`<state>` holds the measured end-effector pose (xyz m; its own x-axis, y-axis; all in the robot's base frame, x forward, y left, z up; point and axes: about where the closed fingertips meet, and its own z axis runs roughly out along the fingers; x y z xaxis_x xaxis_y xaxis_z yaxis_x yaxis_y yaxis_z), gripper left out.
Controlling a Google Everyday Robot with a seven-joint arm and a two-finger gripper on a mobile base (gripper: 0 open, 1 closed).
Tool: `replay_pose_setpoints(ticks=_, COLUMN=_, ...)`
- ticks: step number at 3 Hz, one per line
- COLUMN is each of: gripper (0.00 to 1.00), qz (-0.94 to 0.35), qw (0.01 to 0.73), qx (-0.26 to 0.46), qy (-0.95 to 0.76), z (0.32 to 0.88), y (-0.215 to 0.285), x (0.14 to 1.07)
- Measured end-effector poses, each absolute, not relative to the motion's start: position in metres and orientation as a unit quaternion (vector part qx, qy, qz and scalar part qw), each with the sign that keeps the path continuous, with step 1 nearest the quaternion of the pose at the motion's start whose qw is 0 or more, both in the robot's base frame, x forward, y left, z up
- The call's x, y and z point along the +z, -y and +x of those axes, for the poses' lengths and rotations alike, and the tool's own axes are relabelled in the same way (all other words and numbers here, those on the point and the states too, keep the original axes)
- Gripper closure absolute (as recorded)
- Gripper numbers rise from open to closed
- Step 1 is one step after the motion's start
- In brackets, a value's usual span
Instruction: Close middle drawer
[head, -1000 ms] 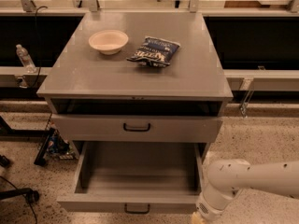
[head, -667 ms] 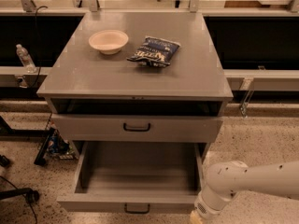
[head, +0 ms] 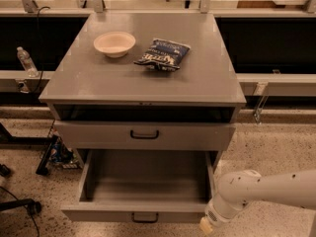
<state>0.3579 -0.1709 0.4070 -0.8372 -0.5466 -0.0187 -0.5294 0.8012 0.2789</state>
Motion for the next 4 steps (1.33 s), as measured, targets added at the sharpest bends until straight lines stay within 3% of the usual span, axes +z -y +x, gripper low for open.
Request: replay_pose_setpoints(ticks=4, gripper=1.0, qz=0.338, qw=-0.044, qx=-0.132, qy=0.931, z=0.407, y=0.148, x=0.403)
